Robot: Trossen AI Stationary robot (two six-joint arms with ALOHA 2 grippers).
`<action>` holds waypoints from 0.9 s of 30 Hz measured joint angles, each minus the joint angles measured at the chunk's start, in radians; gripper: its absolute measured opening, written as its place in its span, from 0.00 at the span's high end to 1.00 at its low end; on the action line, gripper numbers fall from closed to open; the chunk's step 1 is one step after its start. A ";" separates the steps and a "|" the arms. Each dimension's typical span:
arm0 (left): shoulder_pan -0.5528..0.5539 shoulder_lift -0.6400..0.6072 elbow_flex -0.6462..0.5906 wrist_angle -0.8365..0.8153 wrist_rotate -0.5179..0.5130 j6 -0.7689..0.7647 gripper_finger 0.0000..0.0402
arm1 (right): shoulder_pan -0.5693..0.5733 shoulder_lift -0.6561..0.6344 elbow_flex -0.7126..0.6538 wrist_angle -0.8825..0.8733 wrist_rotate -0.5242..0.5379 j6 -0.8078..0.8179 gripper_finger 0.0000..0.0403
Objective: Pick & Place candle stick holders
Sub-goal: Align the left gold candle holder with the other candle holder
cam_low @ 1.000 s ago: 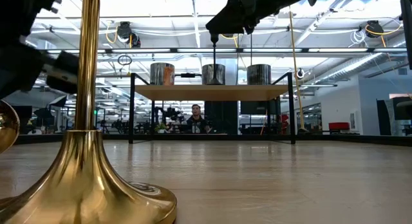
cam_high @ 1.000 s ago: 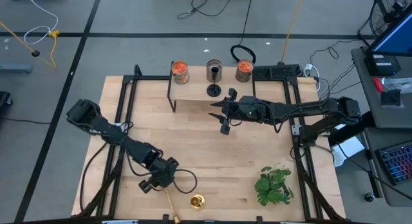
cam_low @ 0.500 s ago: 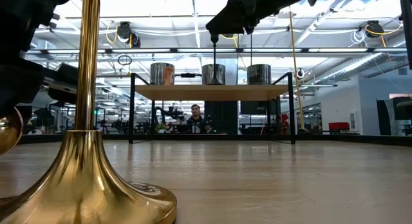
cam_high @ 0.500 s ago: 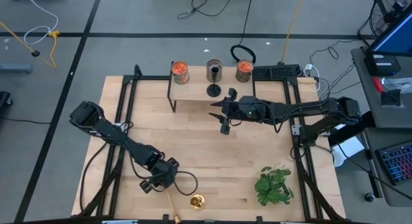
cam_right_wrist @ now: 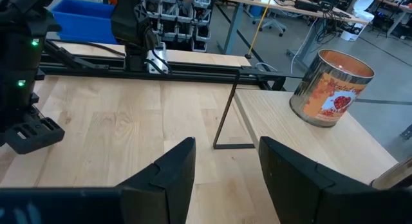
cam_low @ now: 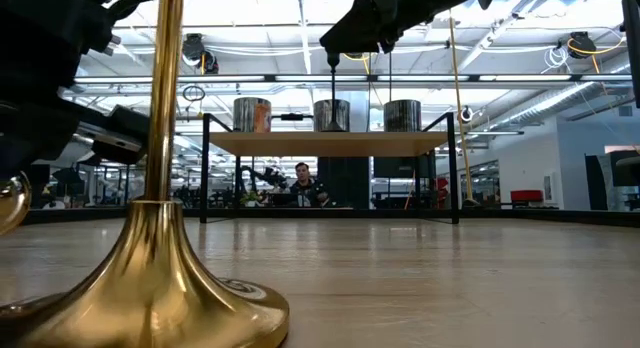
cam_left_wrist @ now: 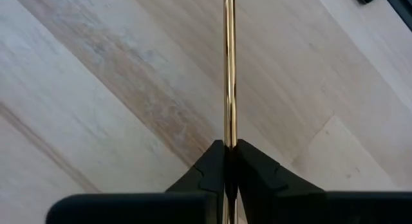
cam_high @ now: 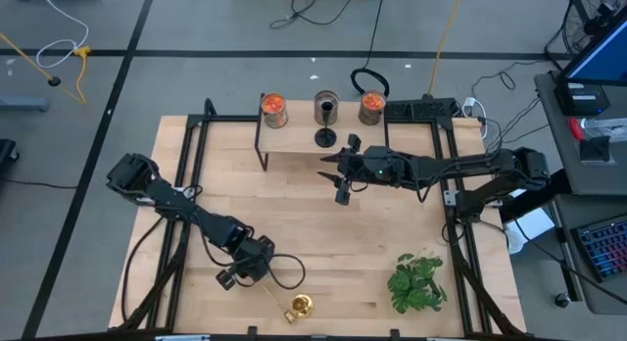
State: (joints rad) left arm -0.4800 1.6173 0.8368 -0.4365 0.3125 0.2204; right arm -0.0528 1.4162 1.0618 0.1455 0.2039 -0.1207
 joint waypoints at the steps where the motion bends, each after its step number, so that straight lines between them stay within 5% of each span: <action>1: -0.001 0.000 0.000 -0.007 0.002 0.002 0.93 | 0.000 0.000 0.000 0.000 0.000 0.000 0.58; 14: -0.053 -0.125 0.000 -0.136 0.037 -0.080 0.96 | 0.000 0.000 0.000 0.001 0.000 0.000 0.57; 27: -0.077 -0.559 0.000 -0.521 -0.410 -0.339 0.95 | 0.000 0.000 0.000 0.008 0.000 0.000 0.58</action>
State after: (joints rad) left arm -0.5569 1.0579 0.8368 -0.9573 -0.0973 -0.1185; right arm -0.0528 1.4162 1.0618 0.1532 0.2039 -0.1207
